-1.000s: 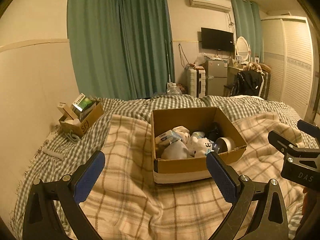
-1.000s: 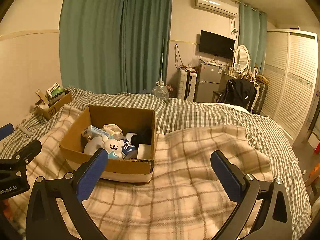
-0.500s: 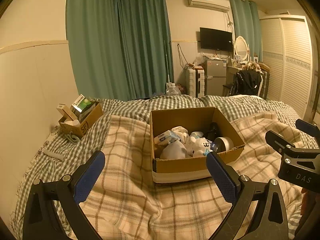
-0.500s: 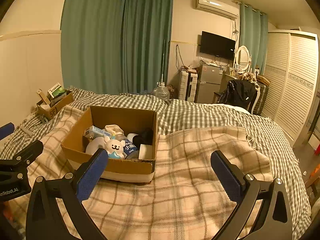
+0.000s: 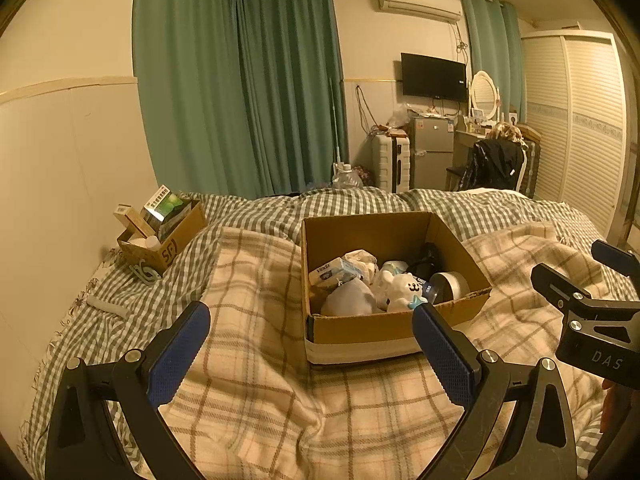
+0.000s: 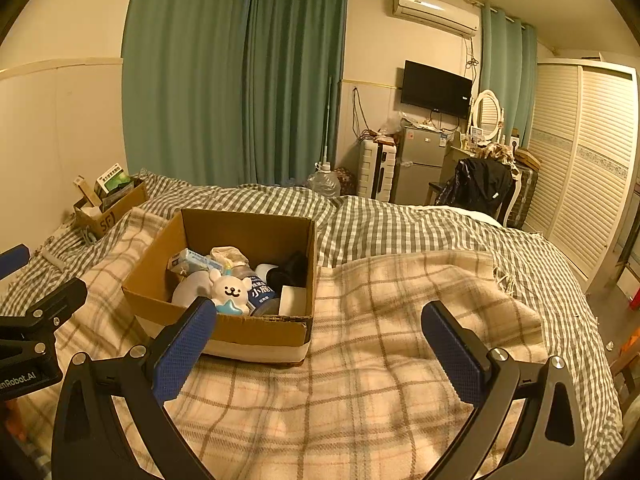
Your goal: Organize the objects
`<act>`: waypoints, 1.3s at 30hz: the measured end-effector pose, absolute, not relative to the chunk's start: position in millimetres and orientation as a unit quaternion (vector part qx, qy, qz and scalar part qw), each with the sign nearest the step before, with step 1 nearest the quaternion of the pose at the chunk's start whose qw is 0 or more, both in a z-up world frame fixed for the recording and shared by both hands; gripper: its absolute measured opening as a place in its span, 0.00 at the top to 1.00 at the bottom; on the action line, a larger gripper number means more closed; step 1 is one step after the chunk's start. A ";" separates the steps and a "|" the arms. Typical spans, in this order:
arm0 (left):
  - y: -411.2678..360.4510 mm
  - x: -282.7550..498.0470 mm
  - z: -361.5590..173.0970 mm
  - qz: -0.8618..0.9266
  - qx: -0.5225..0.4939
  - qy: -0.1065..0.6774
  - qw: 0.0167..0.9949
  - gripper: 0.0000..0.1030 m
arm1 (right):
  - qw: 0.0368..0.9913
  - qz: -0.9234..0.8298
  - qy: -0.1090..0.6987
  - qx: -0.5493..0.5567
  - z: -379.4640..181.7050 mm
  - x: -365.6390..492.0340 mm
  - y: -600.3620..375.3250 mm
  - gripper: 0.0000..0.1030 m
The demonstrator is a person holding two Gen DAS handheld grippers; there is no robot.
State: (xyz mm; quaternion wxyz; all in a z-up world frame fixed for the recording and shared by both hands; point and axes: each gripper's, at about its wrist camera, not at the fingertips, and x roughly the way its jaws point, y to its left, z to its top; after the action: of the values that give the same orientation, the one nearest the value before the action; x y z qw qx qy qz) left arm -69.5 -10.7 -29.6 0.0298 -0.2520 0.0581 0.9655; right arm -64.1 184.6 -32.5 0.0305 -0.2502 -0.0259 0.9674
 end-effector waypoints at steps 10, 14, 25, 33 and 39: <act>-10.0 -68.4 -29.6 0.965 -0.253 0.058 0.030 0.00 | 0.029 0.966 -0.029 -0.255 -36.1 -64.5 182.6 0.00; -8.9 -68.5 -30.1 0.965 -0.253 0.060 0.031 0.00 | 0.029 0.966 -0.028 -0.256 -36.7 -65.1 182.2 0.00; -8.7 -68.5 -30.8 0.965 -0.254 0.059 0.030 0.00 | 0.029 0.965 -0.029 -0.259 -38.0 -65.2 181.8 0.00; -8.7 -67.9 -31.5 0.965 -0.254 0.059 0.029 0.00 | 0.029 0.965 -0.028 -0.261 -40.4 -65.5 180.6 0.00; -9.5 -68.1 -32.0 0.965 -0.253 0.059 0.025 0.00 | 0.031 0.964 -0.029 -0.262 -42.2 -65.8 180.8 0.00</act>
State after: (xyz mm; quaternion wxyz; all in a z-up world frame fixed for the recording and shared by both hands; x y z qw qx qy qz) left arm -68.1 -9.5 -32.0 0.0250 -0.2534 0.0587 0.9653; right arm -65.8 180.8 -42.2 0.0309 -0.2624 -0.0285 0.9640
